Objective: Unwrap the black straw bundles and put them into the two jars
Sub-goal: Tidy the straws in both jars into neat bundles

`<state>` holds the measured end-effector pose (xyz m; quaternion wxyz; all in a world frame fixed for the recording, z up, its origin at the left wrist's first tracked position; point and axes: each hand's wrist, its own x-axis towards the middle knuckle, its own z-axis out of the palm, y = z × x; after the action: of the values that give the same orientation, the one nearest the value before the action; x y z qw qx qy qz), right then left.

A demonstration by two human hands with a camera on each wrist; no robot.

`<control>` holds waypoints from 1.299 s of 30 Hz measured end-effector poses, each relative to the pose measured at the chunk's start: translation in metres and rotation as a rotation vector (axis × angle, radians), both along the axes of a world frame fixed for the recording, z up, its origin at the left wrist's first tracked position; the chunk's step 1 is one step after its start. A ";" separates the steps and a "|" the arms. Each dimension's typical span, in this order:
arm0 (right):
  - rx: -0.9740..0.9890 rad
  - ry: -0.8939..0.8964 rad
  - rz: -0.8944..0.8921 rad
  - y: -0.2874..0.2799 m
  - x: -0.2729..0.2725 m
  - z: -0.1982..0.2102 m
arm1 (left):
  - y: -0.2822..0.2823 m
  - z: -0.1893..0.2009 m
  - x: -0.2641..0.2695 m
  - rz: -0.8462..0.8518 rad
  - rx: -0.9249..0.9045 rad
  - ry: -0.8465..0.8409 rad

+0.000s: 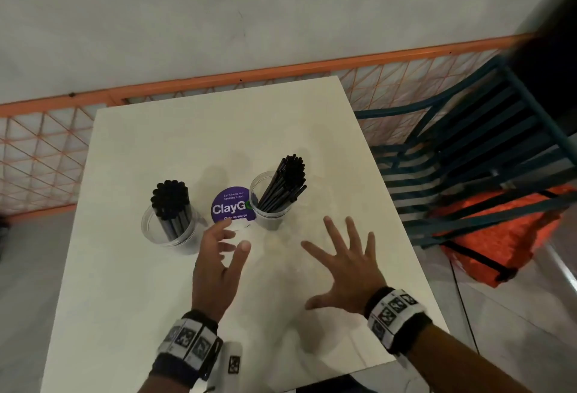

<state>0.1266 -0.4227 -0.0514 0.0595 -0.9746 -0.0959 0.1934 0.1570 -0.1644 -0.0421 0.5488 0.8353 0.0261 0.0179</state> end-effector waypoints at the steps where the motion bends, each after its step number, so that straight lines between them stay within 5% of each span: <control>1: -0.019 0.042 0.009 0.007 -0.001 -0.013 | 0.003 -0.006 -0.011 -0.024 0.074 0.054; 4: -0.036 0.165 -0.039 0.014 -0.002 -0.041 | 0.002 -0.019 -0.037 -0.126 0.211 0.141; 9: 0.128 0.123 -0.076 0.004 -0.005 -0.042 | -0.016 -0.024 -0.050 -0.332 0.344 0.336; 13: 0.458 0.195 -0.203 -0.003 -0.002 -0.020 | -0.054 -0.024 -0.053 -0.478 0.187 0.476; 17: 1.195 0.121 -0.745 0.014 -0.010 0.021 | -0.102 -0.001 -0.061 -0.464 -0.004 0.317; 19: 1.384 0.130 -1.011 0.021 -0.017 0.033 | -0.113 0.004 -0.057 -0.454 0.033 0.284; 21: 1.302 0.065 -1.086 0.022 -0.028 0.041 | -0.124 0.015 -0.049 -0.553 -0.047 0.251; 22: 1.228 0.014 -1.036 0.019 -0.035 0.047 | -0.126 0.017 -0.041 -0.455 -0.372 0.321; 23: 1.121 -0.075 -0.929 0.016 -0.043 0.051 | -0.130 0.022 -0.042 -0.451 -0.458 0.389; 25: 0.816 -0.328 -0.628 0.010 -0.060 0.063 | -0.130 0.011 -0.045 -0.485 -0.275 0.583; 27: 0.633 -0.409 -0.390 0.007 -0.079 0.058 | -0.140 0.022 -0.048 -0.383 -0.633 0.861; 28: 0.628 -0.373 -0.359 0.003 -0.087 0.053 | -0.147 0.025 -0.048 -0.441 -0.584 0.858; 31: 0.637 -0.350 -0.482 -0.016 -0.111 0.041 | -0.154 0.035 -0.058 -0.511 -0.502 0.849; 34: 0.588 -0.428 -0.740 -0.038 -0.129 0.036 | -0.156 0.041 -0.072 -0.574 -0.697 0.995; 36: 0.661 -0.362 -0.862 -0.041 -0.137 0.031 | -0.164 0.036 -0.089 -0.683 -0.570 0.773; 39: 1.266 -0.298 -1.085 -0.036 -0.141 0.038 | -0.184 0.026 -0.119 -0.897 -0.253 0.277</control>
<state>-0.0148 -0.4589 -0.0129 0.6654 -0.6836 0.2882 -0.0825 0.0381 -0.3487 -0.0162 0.5911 0.6853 -0.2619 -0.3352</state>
